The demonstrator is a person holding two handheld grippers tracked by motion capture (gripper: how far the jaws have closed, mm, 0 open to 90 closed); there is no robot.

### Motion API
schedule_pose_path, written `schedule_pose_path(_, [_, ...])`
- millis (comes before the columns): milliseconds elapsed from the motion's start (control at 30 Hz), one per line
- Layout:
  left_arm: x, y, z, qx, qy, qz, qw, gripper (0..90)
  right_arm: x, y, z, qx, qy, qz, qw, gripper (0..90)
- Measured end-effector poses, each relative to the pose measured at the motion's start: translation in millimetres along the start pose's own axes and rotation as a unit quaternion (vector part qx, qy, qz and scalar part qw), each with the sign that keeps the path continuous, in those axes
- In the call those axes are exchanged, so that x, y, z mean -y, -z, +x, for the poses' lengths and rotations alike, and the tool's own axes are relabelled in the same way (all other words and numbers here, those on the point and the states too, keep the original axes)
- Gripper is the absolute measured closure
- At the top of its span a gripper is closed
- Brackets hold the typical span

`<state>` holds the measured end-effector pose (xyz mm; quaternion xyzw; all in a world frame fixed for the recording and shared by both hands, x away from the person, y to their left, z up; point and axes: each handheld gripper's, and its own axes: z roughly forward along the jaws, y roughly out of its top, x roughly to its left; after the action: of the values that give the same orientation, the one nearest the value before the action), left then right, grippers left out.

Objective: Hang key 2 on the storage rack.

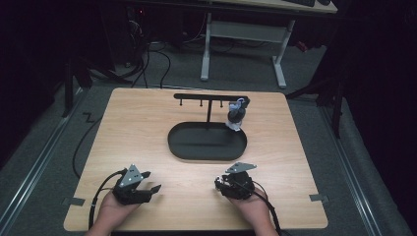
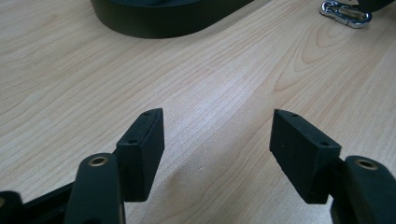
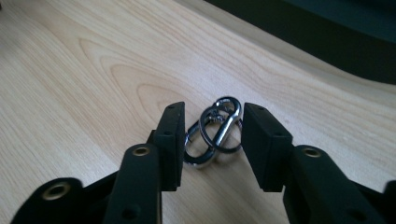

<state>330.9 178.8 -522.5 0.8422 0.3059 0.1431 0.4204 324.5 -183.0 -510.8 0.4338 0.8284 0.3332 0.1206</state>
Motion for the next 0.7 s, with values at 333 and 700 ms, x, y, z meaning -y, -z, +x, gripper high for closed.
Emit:
schedule_pose_path(333, [-1.8, -3.7, 0.2, 0.005, -0.007, 0.003, 1.0, 35.9, 4.1, -3.7, -0.4, 0.007, 0.003, 0.004, 1.0, 68.7])
schedule_pose_path(700, [-2.1, -2.6, 0.4, 0.005, -0.008, 0.002, 1.0, 35.9, 5.0, 0.5, -0.3, 0.009, -0.002, -0.003, 1.0, 82.1])
